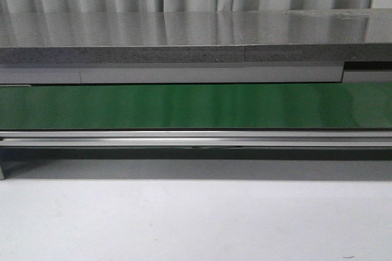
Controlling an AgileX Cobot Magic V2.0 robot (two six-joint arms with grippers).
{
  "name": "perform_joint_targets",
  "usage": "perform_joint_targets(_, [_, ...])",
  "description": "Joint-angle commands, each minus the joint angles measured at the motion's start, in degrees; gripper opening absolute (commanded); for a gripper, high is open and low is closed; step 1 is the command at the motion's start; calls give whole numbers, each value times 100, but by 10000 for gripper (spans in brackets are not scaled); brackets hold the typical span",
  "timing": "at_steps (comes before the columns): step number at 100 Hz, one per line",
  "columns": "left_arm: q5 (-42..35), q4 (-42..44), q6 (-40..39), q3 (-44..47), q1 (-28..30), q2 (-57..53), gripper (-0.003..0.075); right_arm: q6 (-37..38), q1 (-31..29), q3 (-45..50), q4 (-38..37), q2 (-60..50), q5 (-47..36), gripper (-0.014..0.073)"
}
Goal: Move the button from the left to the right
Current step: 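Carry the button with the right gripper into the green tray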
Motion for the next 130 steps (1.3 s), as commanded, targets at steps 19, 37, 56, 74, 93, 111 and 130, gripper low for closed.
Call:
perform_joint_targets(19, [-469, -61, -15, -146, -39, 20, 5, -100, -129, -184, 196, 480, -346, 144])
perform_joint_targets(37, [-469, -61, -15, -146, -39, 20, 5, -100, -129, -184, 352, 742, -264, 144])
perform_joint_targets(56, [-469, -61, -15, -146, -39, 20, 5, -100, -129, -184, 490, 769, -241, 150])
perform_joint_targets(74, [-469, -61, -15, -146, -39, 20, 5, -100, -129, -184, 559, 769, -195, 246])
perform_joint_targets(93, [-469, -61, -15, -146, -39, 20, 5, -100, -129, -184, 783, 769, -141, 330])
perform_joint_targets(111, [-469, -61, -15, -146, -39, 20, 5, -100, -129, -184, 783, 769, -121, 442])
perform_joint_targets(130, [-469, -61, -15, -146, -39, 20, 5, -100, -131, -184, 783, 769, -162, 512])
